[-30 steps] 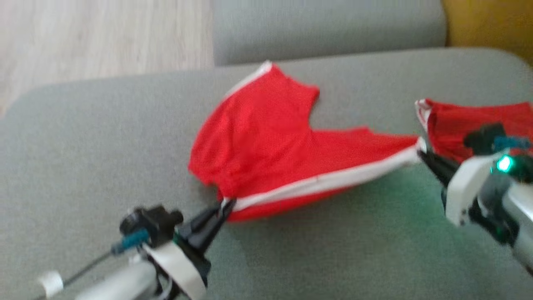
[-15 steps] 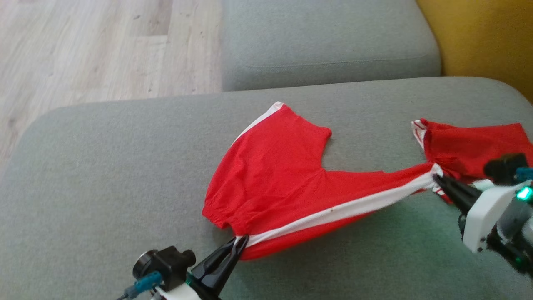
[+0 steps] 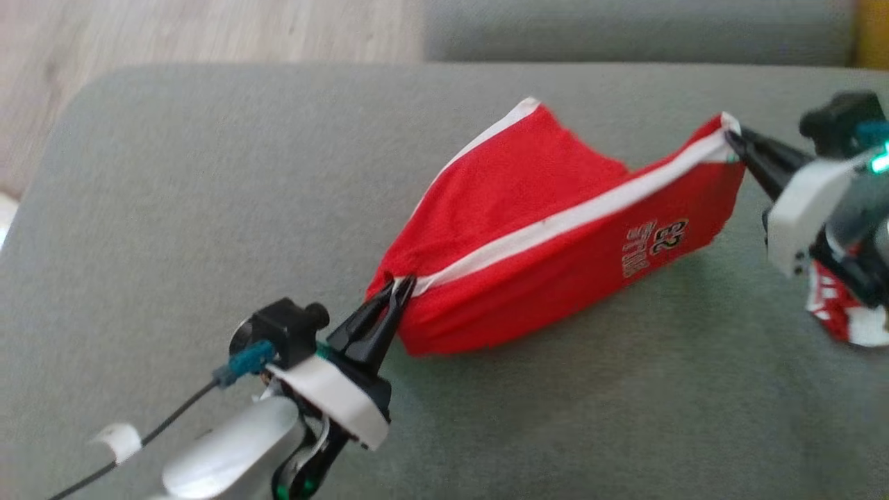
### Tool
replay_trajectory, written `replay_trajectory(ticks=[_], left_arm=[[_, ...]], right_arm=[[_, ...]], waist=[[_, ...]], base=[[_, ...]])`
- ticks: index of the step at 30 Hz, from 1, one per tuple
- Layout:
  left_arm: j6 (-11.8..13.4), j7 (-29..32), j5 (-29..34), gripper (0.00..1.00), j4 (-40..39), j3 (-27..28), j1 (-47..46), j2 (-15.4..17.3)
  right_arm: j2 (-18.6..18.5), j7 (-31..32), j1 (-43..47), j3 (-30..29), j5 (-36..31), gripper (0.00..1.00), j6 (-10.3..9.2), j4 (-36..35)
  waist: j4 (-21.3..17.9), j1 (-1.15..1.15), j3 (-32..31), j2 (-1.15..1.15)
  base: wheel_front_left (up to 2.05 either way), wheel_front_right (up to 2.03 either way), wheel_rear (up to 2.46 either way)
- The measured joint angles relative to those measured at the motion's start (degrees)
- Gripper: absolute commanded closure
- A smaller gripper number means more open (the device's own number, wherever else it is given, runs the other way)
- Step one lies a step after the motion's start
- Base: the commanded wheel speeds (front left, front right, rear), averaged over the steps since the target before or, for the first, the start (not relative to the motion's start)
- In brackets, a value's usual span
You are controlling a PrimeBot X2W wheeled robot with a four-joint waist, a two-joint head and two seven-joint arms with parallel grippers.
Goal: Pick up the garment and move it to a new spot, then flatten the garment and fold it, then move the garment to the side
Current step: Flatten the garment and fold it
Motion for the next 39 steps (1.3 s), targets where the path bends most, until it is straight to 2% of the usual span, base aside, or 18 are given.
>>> replay_trajectory(ticks=[9,14,23,29,30,31,33,34,39], left_arm=[[-2.94,-0.26,-0.4,1.0,7.51,0.66,-5.55,-5.13],[-4.94,-0.67,-0.86,1.0,12.85,1.42,-9.22,-9.66],[-6.72,-1.24,-0.01,1.0,18.55,1.64,-13.41,-14.74],[-7.45,-1.71,0.73,1.0,21.73,2.04,-14.74,-16.8],[-7.46,-1.72,1.0,1.0,22.17,2.16,-14.78,-16.95],[-7.46,-1.76,1.33,0.87,22.73,2.27,-14.82,-17.07],[-7.43,-1.76,1.86,0.09,23.8,2.8,-14.84,-17.18],[-7.39,-1.77,2.18,0.0,24.17,3.38,-14.84,-17.23],[-6.6,-1.77,3.49,0.0,24.29,7.93,-14.74,-16.9]], right_arm=[[1.46,1.68,-13.19,7.68,-1.92,1.0,0.0,6.27],[1.86,1.4,-20.12,12.4,-1.72,1.0,0.0,12.02],[3.03,-0.77,-25.56,17.24,-0.75,1.0,0.0,19.28],[3.78,-2.35,-28.32,19.53,0.35,1.0,0.0,24.32],[4.0,-2.9,-28.85,19.92,0.32,0.69,0.0,25.21],[4.28,-3.71,-29.27,20.05,0.29,0.0,0.0,26.06],[5.04,-5.33,-29.97,20.0,0.82,0.0,0.0,27.63],[5.44,-6.34,-30.22,19.94,1.08,0.0,0.0,28.39],[7.04,-11.67,-30.88,18.86,3.04,0.0,0.0,31.36]], waist=[[6.84,-0.01,6.18,0.0],[11.16,-0.01,10.01,0.0],[15.26,-0.01,14.57,0.0],[16.9,-0.02,16.9,0.0],[16.98,-0.01,17.18,0.0],[16.97,-0.01,17.39,0.0],[16.66,-0.01,17.46,0.0],[16.4,-0.02,17.38,0.0],[14.87,-0.02,15.72,0.0]], base=[[0.0,0.0,0.0],[0.0,0.0,0.0],[0.0,0.0,0.0],[0.0,0.0,0.0],[0.0,0.0,0.0],[0.0,0.0,0.0],[0.0,0.0,0.0],[0.0,0.0,0.0],[0.0,0.0,0.0]])
